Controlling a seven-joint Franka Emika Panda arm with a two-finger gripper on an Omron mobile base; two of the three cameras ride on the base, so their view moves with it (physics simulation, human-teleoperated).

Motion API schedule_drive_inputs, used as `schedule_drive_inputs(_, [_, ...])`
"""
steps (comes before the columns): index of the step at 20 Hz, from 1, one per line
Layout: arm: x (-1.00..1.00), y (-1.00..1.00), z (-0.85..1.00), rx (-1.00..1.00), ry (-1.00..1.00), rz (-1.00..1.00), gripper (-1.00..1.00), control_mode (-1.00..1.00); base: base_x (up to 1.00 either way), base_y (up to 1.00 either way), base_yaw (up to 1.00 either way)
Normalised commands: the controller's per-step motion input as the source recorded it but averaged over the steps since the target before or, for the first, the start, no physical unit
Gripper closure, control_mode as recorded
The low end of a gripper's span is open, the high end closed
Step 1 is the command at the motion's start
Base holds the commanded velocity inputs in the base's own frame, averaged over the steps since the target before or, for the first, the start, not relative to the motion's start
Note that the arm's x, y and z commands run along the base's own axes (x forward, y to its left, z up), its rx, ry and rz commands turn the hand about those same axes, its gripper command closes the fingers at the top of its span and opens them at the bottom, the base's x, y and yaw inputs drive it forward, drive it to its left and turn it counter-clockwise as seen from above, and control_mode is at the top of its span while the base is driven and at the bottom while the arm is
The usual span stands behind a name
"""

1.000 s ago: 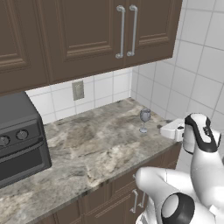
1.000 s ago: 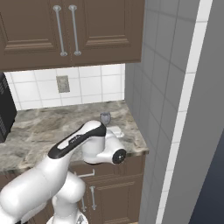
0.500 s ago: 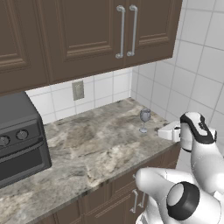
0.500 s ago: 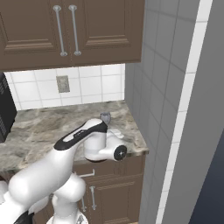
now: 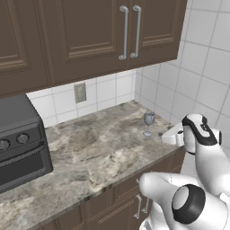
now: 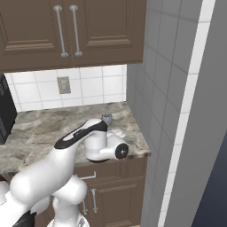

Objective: Retrieve the wine glasses from the counter and place one next to each plate.

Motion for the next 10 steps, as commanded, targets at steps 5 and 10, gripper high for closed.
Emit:
schedule_drive_inputs(5, [0.22,0.06,-0.16,0.0,0.01,0.01,-1.0,-1.0,0.0,0.0,0.0])
schedule_drive_inputs(10, [0.29,0.01,-0.13,0.0,0.0,0.0,-1.0,-1.0,0.0,0.0,0.0])
